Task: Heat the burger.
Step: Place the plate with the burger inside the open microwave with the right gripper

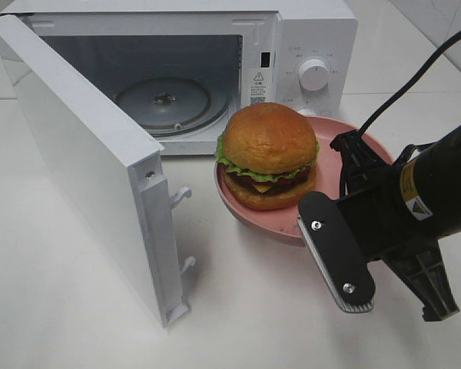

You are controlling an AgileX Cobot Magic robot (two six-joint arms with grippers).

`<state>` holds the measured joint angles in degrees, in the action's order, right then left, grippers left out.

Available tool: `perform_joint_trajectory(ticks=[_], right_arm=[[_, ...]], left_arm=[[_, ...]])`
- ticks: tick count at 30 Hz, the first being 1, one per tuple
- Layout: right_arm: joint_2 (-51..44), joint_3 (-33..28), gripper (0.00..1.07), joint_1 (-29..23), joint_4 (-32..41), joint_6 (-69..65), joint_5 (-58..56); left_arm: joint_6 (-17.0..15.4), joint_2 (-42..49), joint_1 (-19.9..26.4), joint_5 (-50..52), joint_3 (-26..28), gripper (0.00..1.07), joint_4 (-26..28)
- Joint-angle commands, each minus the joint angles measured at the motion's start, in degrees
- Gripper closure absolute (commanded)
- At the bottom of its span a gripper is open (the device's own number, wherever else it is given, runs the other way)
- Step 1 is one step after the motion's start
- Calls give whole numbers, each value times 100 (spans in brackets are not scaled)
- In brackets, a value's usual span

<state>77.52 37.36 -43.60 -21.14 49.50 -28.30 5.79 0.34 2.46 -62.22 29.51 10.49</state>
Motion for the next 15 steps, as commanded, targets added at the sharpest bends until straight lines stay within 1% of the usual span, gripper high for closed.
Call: perform_joint_trajectory(ticks=[1,2,3,5,7,8,11,13,14,15], right_arm=[[-74,29,107,309,464,1008,424],[-74,29,107,430,745,1421,516],[-74,29,107,430,745,1421,516],[-74,34,107,619,1134,2000,636],[-74,34,107,665,1232,2172,659],[-74,34,107,796,1473,2624,670],[-74,34,107,859,1604,2865,665],[-74,34,107,1100,2189,3724,619],[-74,34,107,1100,2189,3724,619],[-74,34,107,1157,2343,3936,619]], left_arm=[[-6,86,17,74,-6,9,29],[-6,86,17,74,-6,9,29],[-6,86,17,74,-6,9,29],[-6,86,17,74,-6,9,29],[-6,86,17,74,-6,9,29],[-6,86,17,74,-6,9,29],[-6,86,17,74,-6,9,29],[-6,86,17,74,-6,9,29],[-6,86,17,74,-6,9,29],[-6,86,17,74,-6,9,29]])
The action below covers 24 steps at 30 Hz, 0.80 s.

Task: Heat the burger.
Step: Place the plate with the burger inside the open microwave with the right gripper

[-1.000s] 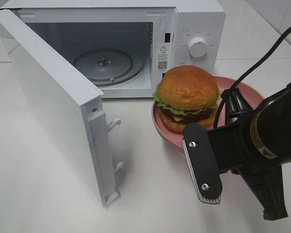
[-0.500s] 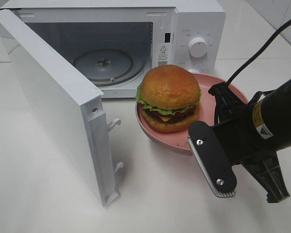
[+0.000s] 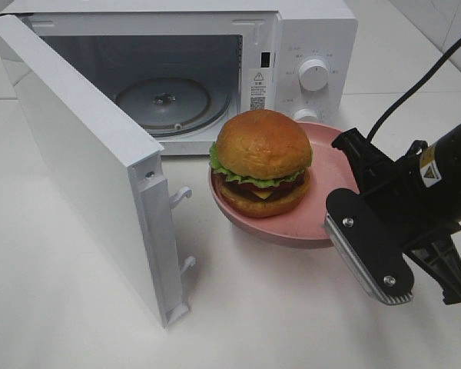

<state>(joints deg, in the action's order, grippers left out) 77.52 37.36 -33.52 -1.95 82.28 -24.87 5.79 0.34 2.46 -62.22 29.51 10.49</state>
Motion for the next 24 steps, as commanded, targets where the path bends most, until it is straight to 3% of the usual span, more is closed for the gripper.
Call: perform_joint_trajectory(ticks=[1,6,16,24], right_arm=[[-74,34,107,241,630,1020,269],[-74,34,107,384,1031,1398,246],[-74,34,107,401,1054,1352,206],[-23,172,107,120,1049,1283,34]], left_arm=[[-6,86,17,74,-6,9,29],[-6,86,17,74,-6,9,29],[-6,86,17,74,-6,9,29],[-6,86,17,74,-6,9,29]])
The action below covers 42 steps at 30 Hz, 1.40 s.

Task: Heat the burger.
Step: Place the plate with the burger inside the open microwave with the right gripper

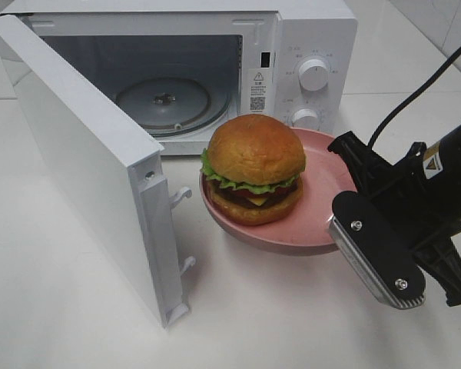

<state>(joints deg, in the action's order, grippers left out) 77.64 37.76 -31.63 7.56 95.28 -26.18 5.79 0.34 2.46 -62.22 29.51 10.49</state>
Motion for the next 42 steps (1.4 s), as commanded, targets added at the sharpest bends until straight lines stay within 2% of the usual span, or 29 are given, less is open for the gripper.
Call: perform_joint_trajectory(ticks=[1,26,31,40,42], right_arm=[[29,269,107,-80,97,-23,63],[791,1375,107,-126,-195,-212,-252],[1060,1621,107,-424,-332,-229,-275],[1364,1965,107,-458,-361,-252,-350],[1558,2235,107,-458,-361,-304,-441]], left_arm=[[-6,86,17,74,-6,9,29],[-6,86,17,74,-6,9,29],[-6,86,17,74,-6,9,29],[-6,86,17,74,-6,9,29],[-6,86,17,74,-6,9,29]])
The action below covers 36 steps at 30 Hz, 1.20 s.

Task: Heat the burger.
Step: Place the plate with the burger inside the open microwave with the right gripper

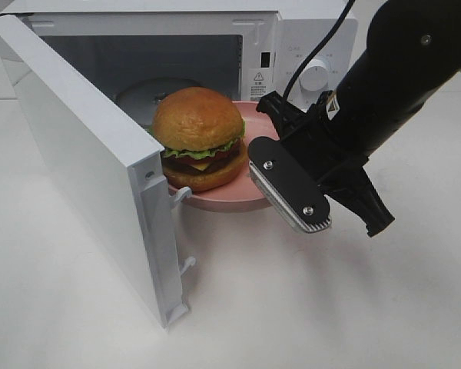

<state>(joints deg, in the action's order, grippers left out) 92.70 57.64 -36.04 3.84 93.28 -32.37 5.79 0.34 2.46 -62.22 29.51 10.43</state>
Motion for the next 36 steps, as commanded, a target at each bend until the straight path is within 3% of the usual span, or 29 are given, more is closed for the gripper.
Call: perform_joint_trajectory(ticks=[1,36], right_arm=[[52,246,107,-17,11,-103,178],[1627,2280,107,-155,-206,-756,-206]], left_arm=[[-6,86,17,74,-6,9,34],[-6,86,17,74,-6,9,34]])
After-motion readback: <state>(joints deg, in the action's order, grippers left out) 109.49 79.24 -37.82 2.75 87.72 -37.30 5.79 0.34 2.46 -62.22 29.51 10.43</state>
